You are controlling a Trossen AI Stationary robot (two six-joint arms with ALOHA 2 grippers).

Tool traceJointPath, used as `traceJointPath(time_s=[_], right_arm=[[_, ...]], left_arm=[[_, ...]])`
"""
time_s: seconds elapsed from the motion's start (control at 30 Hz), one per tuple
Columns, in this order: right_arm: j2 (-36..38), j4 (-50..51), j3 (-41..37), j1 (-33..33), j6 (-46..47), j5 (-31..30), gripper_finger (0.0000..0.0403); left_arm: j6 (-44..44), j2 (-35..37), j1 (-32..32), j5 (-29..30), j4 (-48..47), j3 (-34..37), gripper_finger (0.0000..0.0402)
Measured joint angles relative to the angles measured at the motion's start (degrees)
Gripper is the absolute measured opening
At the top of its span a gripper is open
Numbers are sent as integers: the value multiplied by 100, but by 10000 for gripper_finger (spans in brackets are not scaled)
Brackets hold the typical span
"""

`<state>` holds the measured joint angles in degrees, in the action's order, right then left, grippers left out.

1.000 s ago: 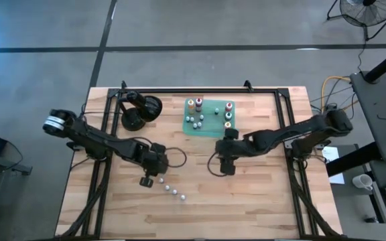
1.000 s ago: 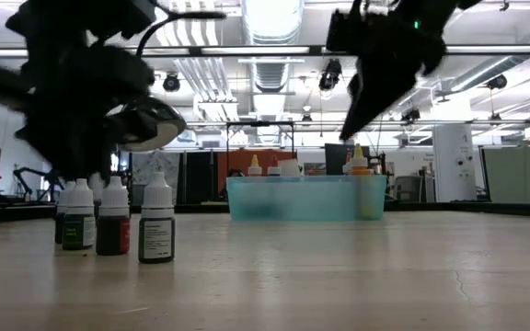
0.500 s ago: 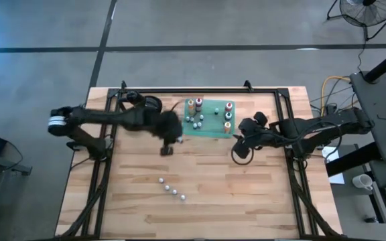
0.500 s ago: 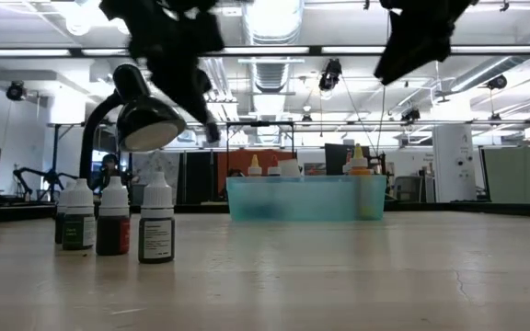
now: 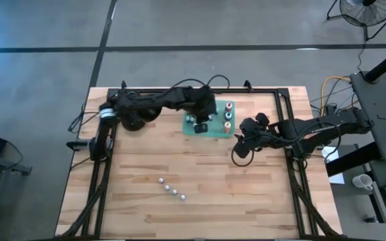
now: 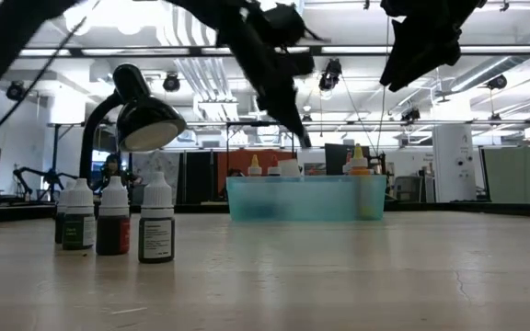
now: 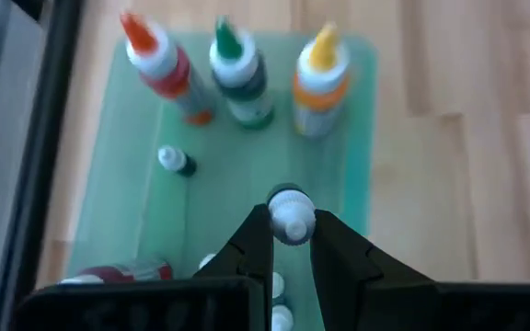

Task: Pick & Place food coloring
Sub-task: Put the top small red food coloring bottle into the green bin, then put the small violet food coloring bottle into the green bin

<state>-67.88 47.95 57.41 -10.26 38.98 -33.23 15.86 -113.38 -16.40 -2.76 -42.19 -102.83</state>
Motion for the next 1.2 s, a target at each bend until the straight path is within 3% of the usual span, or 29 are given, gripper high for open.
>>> traceJointPath(time_s=[0.3,0.73,1.2], right_arm=[[0,30,-47,0,52,0,182],[0,120,-258,0,287,6,182],[0,118,-332,0,260,11,182]], left_arm=[[-350,-1090,-118,23,-324,-658,28],[-377,-1519,-135,28,-341,-664,29],[-385,-1515,-141,29,-326,-660,109]])
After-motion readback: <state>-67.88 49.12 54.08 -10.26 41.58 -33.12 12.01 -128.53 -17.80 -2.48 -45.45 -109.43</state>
